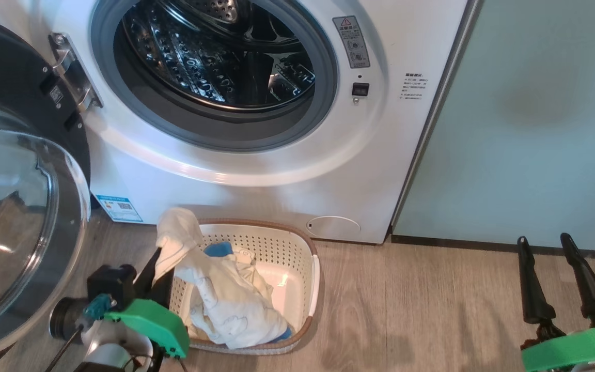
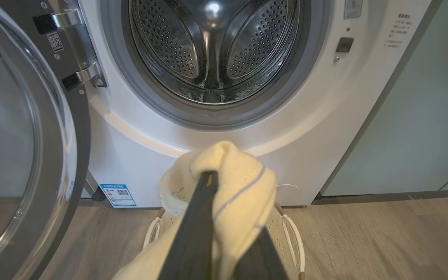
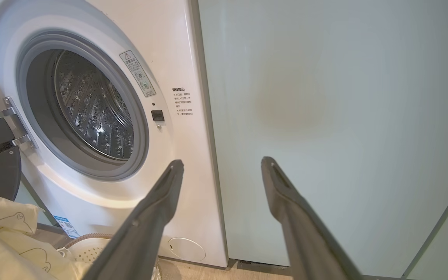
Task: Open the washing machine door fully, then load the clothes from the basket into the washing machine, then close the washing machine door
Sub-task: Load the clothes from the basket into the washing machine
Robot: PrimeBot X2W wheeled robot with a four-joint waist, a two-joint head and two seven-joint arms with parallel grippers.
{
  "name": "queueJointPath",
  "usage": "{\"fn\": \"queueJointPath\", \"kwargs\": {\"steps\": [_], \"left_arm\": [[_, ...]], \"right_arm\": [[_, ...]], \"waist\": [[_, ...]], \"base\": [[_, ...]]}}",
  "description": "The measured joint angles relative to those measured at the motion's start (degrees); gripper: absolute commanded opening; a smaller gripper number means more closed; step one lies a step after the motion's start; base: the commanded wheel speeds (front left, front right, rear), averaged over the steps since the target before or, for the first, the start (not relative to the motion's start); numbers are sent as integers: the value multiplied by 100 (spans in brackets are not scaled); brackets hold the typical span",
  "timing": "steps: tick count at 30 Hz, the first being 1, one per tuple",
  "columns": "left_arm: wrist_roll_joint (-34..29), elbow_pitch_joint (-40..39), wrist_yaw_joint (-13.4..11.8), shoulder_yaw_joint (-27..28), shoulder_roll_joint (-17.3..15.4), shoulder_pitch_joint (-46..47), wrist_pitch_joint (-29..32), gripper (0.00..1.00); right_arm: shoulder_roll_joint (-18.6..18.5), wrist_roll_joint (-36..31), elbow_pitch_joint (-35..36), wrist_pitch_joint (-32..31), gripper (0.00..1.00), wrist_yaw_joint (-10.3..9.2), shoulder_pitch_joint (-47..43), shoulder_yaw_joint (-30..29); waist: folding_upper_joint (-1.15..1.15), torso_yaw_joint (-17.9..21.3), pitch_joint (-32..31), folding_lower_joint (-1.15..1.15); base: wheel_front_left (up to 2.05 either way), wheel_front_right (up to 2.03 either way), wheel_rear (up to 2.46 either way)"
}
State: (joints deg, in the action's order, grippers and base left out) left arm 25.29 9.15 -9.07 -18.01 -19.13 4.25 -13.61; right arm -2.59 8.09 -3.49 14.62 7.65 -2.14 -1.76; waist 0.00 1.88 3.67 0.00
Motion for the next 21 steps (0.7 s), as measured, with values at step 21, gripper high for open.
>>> {"fn": "queueJointPath", "kwargs": {"steps": [21], "left_arm": [[0, -69, -76, -30, -13, -10, 51, 0]], "right_arm": [[0, 49, 9, 0, 100, 0, 1, 19]], "waist": [[0, 6, 77, 0]], "base": [[0, 0, 0]]}}
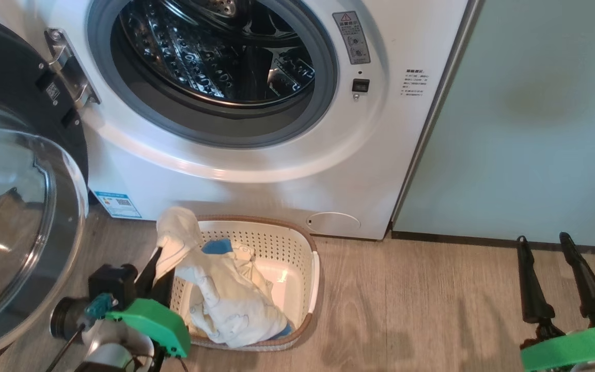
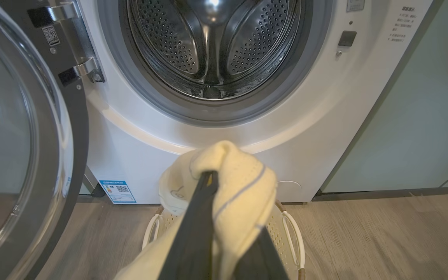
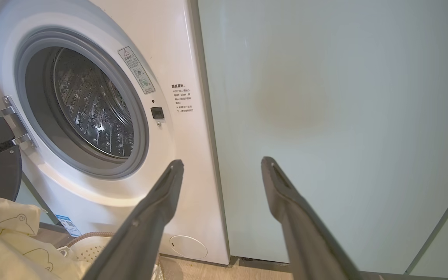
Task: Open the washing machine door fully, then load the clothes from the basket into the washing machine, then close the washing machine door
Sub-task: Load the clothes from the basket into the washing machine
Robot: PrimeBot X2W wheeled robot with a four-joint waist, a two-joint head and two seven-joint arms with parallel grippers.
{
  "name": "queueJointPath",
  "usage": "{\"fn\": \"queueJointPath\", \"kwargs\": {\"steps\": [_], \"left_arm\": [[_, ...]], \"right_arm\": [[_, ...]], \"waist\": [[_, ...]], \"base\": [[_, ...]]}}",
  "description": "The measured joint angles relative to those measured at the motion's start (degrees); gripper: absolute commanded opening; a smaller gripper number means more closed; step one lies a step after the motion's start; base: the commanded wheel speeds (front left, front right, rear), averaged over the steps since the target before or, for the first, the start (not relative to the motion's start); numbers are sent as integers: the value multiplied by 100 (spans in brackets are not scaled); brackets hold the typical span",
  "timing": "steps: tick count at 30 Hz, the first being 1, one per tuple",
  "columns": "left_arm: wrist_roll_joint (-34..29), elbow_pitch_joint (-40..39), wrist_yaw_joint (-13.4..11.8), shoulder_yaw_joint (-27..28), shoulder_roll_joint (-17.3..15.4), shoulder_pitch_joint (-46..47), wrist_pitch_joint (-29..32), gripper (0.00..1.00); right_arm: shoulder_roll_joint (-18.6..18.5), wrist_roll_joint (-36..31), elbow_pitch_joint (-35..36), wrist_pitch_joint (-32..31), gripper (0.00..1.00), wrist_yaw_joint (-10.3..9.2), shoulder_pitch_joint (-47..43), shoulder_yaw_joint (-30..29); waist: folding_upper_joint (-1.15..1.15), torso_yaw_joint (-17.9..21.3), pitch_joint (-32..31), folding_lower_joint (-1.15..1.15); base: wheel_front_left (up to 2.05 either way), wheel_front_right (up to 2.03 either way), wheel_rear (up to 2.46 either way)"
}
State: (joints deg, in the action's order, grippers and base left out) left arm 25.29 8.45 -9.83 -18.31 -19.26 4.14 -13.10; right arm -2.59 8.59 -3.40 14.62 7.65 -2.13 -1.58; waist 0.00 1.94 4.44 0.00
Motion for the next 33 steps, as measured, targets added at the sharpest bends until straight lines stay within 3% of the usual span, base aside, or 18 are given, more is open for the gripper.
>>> {"fn": "queueJointPath", "kwargs": {"steps": [7, 19, 33], "left_arm": [[2, 24, 2, 0, -11, 297, 7, 0], [92, 488, 222, 99, -35, 1900, 129, 0], [102, 1354, 731, 200, -543, 4047, 705, 0]], "right_arm": [[0, 1, 54, 0, 100, 0, 16, 30], [1, -2, 240, 0, 100, 0, 478, 69], [0, 230, 504, 0, 100, 0, 1132, 264]], "waist": [[0, 61, 226, 0], [0, 188, 1027, 1], [0, 592, 2327, 1]], "base": [[0, 0, 0], [0, 0, 0], [0, 0, 0]]}}
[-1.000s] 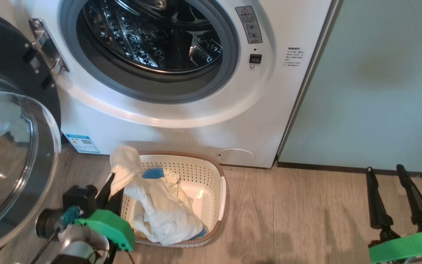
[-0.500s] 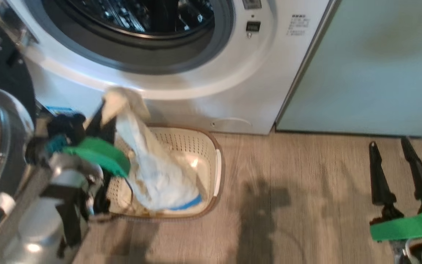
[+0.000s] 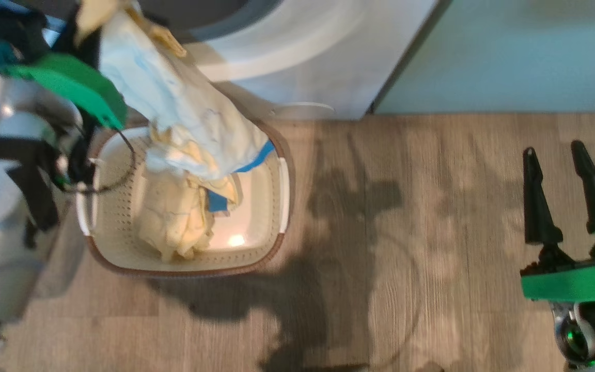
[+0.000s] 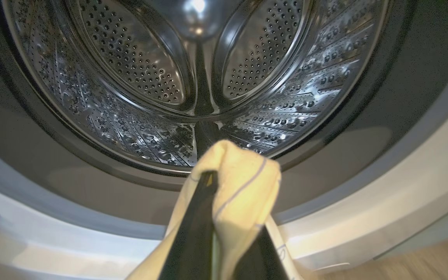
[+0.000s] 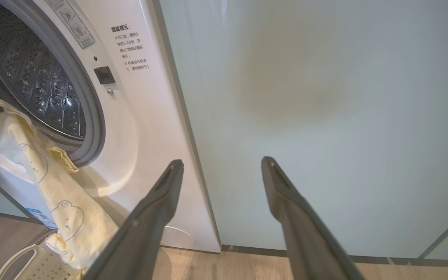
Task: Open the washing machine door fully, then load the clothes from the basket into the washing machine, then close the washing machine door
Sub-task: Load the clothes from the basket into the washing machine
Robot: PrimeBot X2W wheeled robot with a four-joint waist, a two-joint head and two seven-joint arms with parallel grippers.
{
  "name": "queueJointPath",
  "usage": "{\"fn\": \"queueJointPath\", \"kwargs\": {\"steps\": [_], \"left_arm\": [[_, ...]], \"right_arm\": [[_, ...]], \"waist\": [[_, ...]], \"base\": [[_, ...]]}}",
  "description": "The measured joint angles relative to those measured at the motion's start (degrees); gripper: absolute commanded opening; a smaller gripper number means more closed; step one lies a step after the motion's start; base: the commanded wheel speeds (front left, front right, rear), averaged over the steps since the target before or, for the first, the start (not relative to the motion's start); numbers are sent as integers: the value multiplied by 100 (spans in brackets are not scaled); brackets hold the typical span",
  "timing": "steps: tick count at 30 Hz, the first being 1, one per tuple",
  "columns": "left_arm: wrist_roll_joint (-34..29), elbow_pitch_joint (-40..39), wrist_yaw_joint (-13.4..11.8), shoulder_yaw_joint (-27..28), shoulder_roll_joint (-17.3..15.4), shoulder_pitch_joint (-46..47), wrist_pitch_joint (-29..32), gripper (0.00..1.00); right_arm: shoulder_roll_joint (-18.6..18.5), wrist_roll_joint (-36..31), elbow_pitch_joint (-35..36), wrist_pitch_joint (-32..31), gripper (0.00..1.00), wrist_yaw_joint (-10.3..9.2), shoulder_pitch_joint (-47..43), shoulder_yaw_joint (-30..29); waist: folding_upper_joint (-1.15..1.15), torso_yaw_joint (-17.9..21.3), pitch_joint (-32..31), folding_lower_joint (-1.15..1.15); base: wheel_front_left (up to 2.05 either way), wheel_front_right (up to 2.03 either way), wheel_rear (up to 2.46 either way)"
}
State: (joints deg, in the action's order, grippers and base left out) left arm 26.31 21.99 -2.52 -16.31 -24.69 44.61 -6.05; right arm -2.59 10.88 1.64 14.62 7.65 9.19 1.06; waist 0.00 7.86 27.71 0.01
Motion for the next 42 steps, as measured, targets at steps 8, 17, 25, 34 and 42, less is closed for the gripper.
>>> {"fn": "queueJointPath", "kwargs": {"steps": [8, 17, 25, 34, 42], "left_arm": [[119, 600, 324, 93, -294, 1104, 604, 0], [241, 1203, 700, 41, -699, 2123, 1623, 0], [320, 1403, 828, -68, -1023, 3020, 2503, 0], [-31, 1515, 848, -240, -1423, 3776, 2481, 0], [-687, 1592, 735, -281, -1755, 4827, 1350, 0]], "right_arm": [[0, 212, 131, 0, 100, 0, 275, 171], [-1, 505, 156, 0, 100, 0, 423, 342], [-1, 732, 293, 1, 100, 0, 686, 563], [0, 913, 392, 1, 100, 0, 868, 728], [1, 1088, 442, 1, 100, 0, 894, 837]], "waist": [[0, 315, 591, 0], [0, 670, 983, -1], [0, 997, 1419, 0], [0, 1395, 1790, -1], [0, 1718, 2029, -1]], "base": [[0, 0, 0], [0, 0, 0], [0, 0, 0], [0, 0, 0], [0, 0, 0]]}}
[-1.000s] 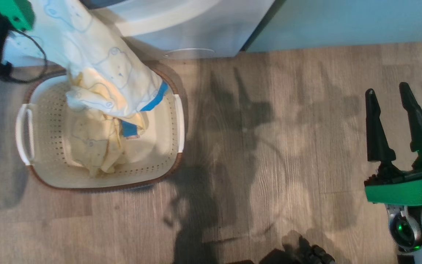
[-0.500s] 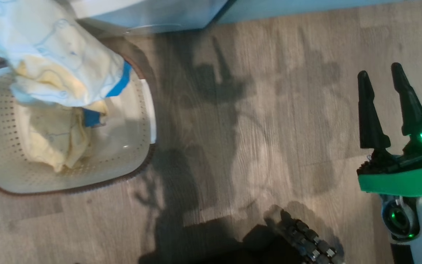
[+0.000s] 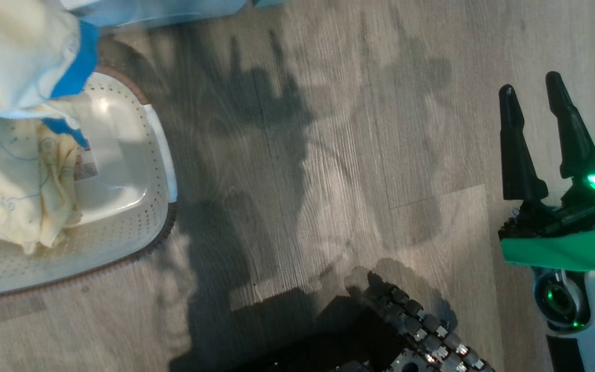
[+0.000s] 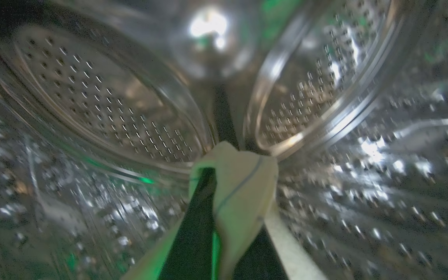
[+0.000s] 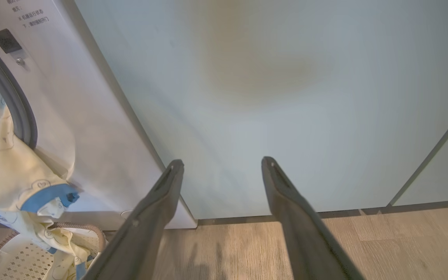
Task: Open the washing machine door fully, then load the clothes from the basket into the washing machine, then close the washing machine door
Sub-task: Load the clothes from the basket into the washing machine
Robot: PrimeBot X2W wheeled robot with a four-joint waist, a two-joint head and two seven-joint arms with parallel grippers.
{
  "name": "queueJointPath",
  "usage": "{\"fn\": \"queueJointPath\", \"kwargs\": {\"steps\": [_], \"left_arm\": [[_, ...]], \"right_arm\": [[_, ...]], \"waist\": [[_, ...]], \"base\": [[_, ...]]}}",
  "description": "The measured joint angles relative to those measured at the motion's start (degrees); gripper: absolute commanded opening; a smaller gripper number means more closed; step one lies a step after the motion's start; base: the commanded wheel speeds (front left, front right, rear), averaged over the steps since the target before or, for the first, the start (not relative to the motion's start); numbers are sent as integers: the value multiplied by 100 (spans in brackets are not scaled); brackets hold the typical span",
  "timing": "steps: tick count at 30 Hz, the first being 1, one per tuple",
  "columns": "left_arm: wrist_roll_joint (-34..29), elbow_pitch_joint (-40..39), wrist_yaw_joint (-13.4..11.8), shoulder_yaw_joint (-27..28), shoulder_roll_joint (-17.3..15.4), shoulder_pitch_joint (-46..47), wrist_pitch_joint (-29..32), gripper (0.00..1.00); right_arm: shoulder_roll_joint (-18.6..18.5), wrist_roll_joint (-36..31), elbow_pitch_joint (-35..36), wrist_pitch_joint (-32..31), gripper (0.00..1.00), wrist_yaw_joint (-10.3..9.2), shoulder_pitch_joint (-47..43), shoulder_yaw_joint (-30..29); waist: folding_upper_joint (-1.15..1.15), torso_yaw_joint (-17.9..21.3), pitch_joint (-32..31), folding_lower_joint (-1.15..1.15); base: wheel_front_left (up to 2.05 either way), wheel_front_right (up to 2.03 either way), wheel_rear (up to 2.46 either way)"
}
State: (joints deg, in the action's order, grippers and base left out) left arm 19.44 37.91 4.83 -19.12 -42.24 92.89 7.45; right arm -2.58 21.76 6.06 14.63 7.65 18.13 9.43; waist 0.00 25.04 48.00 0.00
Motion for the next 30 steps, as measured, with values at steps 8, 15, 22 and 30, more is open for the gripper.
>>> {"fn": "queueJointPath", "kwargs": {"steps": [8, 15, 22, 30], "left_arm": [[-350, 96, -391, -31, 5, 382, -959, 0], [180, 953, -323, 75, 288, 455, 34, 0], [613, 1193, -308, 253, 552, 410, 542, 100], [734, 1149, -493, 323, 736, -88, 19, 100]], "right_arm": [[0, 44, -2, 0, 100, 0, 7, 11], [0, 43, -2, 0, 100, 0, 131, 13], [0, 12, -26, 0, 100, 0, 220, -8], [0, -108, -40, 0, 100, 0, 224, -154]], "waist": [[0, 61, 140, 0], [0, -64, 163, 0], [0, -194, 132, 0], [0, -413, 1, 0]], "base": [[0, 0, 0], [0, 0, 0], [0, 0, 0], [0, 0, 0]]}}
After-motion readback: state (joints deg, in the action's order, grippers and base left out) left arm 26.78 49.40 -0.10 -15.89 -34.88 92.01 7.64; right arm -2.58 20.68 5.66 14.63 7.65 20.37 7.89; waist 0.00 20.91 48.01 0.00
